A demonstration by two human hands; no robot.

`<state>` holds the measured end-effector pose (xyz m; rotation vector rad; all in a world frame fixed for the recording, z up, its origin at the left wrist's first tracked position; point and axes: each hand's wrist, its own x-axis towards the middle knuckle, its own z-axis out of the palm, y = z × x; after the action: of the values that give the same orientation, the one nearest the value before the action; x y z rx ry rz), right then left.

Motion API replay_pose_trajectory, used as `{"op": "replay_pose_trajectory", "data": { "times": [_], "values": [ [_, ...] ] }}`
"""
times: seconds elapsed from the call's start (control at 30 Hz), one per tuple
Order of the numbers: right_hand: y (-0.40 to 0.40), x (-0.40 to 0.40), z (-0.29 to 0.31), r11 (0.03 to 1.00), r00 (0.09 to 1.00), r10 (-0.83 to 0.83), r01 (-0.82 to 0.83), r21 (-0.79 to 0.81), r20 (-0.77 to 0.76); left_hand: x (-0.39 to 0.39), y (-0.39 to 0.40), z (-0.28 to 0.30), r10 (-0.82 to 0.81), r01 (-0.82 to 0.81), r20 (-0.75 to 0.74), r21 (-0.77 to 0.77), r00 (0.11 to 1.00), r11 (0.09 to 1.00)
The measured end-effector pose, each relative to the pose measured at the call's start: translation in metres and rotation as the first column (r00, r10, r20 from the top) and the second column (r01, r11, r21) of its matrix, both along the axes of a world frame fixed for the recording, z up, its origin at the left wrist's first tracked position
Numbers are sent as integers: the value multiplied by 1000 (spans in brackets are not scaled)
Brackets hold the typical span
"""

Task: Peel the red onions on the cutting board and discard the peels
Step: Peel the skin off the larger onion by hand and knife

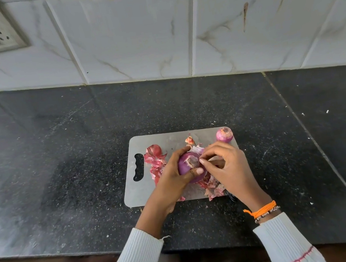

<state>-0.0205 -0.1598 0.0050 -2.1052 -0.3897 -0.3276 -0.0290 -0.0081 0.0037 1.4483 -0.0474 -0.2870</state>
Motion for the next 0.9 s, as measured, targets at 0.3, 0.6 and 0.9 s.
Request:
{"op": "replay_pose_trajectory", "data": {
  "times": [0.3, 0.6, 0.9],
  "values": [
    [12, 2, -11, 966, 937, -221, 248, 68, -270, 3, 1, -4, 38, -38, 9, -25, 999, 999],
    [13, 2, -11, 926, 912, -48, 193, 323, -407, 8, 4, -3, 57, -58, 7, 23, 998, 998],
    [18, 7, -12, 960, 962, -267, 271, 67, -60, 13, 1, -6, 191, -183, -95, 84, 977, 979]
  ]
}}
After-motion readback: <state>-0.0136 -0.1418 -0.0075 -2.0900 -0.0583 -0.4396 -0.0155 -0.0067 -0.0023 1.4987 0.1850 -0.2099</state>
